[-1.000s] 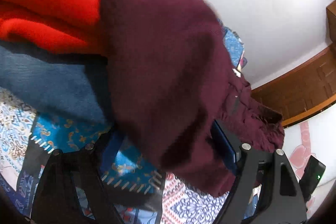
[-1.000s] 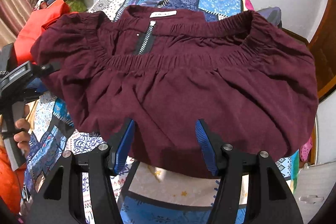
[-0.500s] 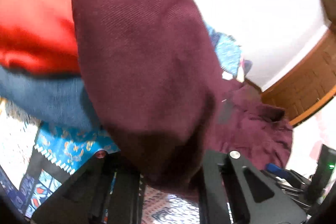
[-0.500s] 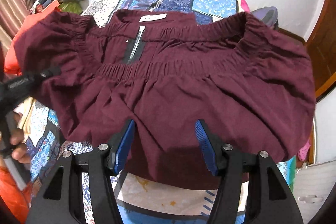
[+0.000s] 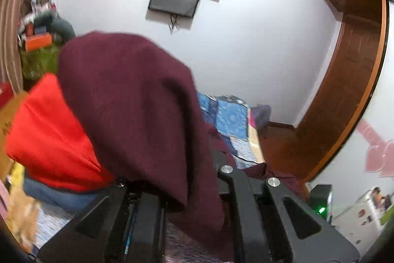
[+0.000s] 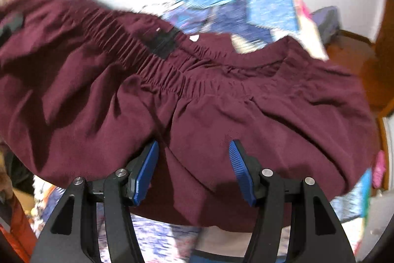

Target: Fold large clothes

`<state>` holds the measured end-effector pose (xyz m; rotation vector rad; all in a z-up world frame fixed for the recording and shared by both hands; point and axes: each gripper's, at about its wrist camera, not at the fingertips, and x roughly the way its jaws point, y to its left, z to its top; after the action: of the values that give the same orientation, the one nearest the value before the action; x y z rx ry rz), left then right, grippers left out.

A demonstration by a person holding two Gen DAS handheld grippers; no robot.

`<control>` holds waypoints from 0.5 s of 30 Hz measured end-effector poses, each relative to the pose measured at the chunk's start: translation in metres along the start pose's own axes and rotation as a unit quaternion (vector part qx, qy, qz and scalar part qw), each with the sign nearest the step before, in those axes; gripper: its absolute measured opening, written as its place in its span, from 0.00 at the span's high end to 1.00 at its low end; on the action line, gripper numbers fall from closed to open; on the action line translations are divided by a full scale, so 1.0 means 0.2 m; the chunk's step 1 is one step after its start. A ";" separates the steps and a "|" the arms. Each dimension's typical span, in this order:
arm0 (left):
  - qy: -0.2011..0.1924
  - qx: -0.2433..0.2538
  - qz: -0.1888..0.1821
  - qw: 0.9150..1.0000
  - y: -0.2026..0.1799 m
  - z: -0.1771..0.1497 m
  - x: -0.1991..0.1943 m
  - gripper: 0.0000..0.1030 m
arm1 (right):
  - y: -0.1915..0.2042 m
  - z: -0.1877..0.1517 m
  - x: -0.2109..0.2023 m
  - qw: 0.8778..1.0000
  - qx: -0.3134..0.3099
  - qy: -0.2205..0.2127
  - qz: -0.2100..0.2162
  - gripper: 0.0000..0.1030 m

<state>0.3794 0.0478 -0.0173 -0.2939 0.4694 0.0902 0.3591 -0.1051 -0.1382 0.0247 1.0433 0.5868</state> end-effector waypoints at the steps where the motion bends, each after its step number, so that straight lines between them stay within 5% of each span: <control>1: -0.002 0.006 0.006 1.000 0.02 0.00 -0.01 0.93 | 0.06 0.00 0.06 1.000 -0.008 0.013 0.014 0.46; 7: 0.021 0.066 0.035 0.997 -0.01 -0.07 0.02 0.93 | 0.26 -0.03 0.32 0.993 -0.055 0.088 0.051 0.46; 15: 0.062 0.104 -0.010 0.993 -0.14 -0.17 0.18 0.93 | 0.05 -0.06 0.06 0.998 -0.040 0.029 0.024 0.46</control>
<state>0.4011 0.0110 -0.0546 -0.0999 0.5937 0.0038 0.3492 -0.0948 -0.1513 -0.0381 1.0760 0.6759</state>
